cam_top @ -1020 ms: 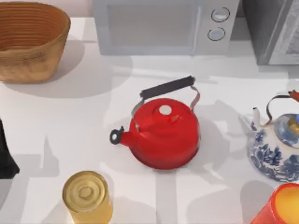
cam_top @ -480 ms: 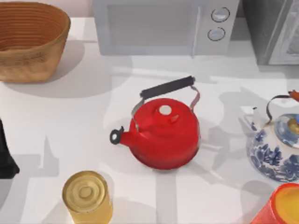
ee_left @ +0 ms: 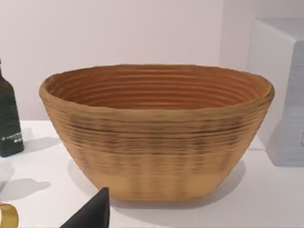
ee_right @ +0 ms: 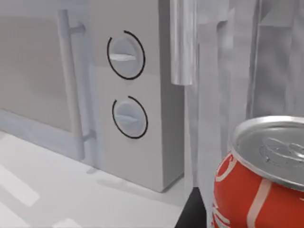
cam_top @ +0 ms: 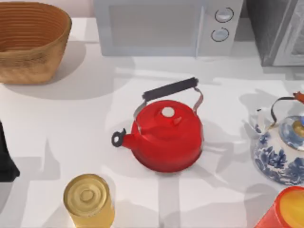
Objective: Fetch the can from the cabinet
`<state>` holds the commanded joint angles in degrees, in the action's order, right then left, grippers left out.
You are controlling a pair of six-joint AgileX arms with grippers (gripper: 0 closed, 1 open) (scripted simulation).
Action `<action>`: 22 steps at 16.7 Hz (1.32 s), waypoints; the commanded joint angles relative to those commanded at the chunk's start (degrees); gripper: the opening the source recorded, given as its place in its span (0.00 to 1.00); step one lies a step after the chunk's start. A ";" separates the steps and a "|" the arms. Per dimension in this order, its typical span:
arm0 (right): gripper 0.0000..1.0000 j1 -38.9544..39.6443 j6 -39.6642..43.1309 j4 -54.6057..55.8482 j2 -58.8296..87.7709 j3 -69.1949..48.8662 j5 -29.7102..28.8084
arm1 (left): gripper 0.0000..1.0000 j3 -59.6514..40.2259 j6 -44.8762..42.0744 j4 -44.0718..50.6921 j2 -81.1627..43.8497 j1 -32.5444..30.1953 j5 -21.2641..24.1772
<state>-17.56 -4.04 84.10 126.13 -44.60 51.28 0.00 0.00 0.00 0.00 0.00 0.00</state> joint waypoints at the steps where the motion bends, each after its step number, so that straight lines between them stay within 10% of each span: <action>1: 0.00 0.04 0.56 1.17 1.93 -0.36 1.97 | 1.00 0.00 0.00 0.00 0.00 0.00 0.00; 22: 0.00 3.83 2.91 3.19 9.43 -4.62 4.79 | 1.00 0.00 0.00 0.00 0.00 0.00 0.00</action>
<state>-13.74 -1.13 87.28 135.56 -49.23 56.06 0.00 0.00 0.00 0.00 0.00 0.00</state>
